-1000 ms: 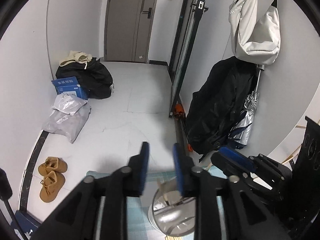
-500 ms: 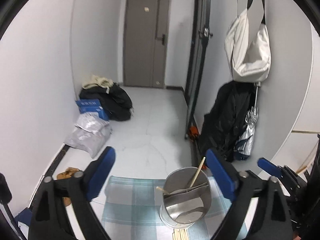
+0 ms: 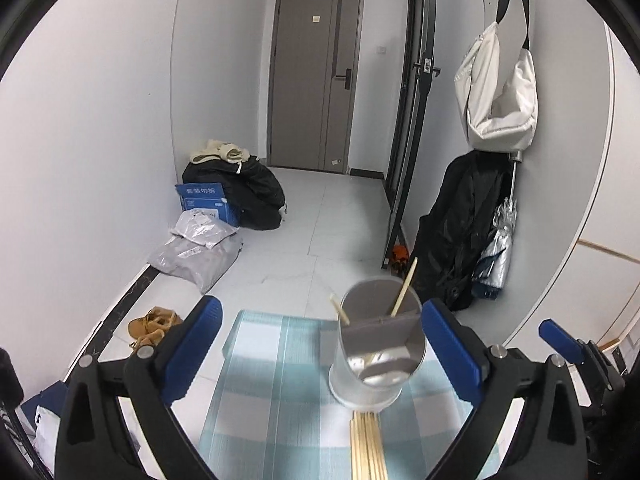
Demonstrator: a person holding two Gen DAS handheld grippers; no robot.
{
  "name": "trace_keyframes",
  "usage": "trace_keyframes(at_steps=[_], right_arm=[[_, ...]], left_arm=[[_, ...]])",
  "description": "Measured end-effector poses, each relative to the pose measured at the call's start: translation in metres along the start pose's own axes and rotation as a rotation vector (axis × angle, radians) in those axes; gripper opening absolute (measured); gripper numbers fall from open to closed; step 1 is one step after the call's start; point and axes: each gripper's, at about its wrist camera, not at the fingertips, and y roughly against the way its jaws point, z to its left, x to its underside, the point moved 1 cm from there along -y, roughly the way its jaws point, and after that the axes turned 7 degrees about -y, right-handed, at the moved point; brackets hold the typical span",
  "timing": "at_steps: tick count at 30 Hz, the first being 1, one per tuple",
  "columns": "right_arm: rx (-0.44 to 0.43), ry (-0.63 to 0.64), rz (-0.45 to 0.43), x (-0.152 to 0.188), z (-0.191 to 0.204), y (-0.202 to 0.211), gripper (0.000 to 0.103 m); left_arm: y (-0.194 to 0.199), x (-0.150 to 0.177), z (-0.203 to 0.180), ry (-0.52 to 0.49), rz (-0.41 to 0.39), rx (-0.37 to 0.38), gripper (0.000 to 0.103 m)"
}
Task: Organize utensils
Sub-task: 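Withdraw both tools from the holder back toward the chopstick bundle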
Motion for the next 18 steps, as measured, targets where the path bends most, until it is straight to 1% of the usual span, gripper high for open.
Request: trace_keyframes(at_steps=[6,11,14,18], right_arm=[[0.037,-0.006,0.043,0.027,0.000,-0.001,0.086],[0.054,-0.007,0.110,0.051,-0.003,-0.010,0.086],[0.059,0.002,0.158,0.064,-0.005,-0.019,0.086],[0.064,-0.029,0.255,0.080,-0.014,-0.037,0.086]], left_arm=[[-0.004,0.026,-0.001,0.005,0.028,-0.018,0.098],[-0.013,0.046,0.002,0.016,0.056,-0.031,0.098],[-0.020,0.058,0.003,0.015,0.078,-0.035,0.098],[-0.036,0.069,0.006,0.038,0.128,-0.037,0.098]])
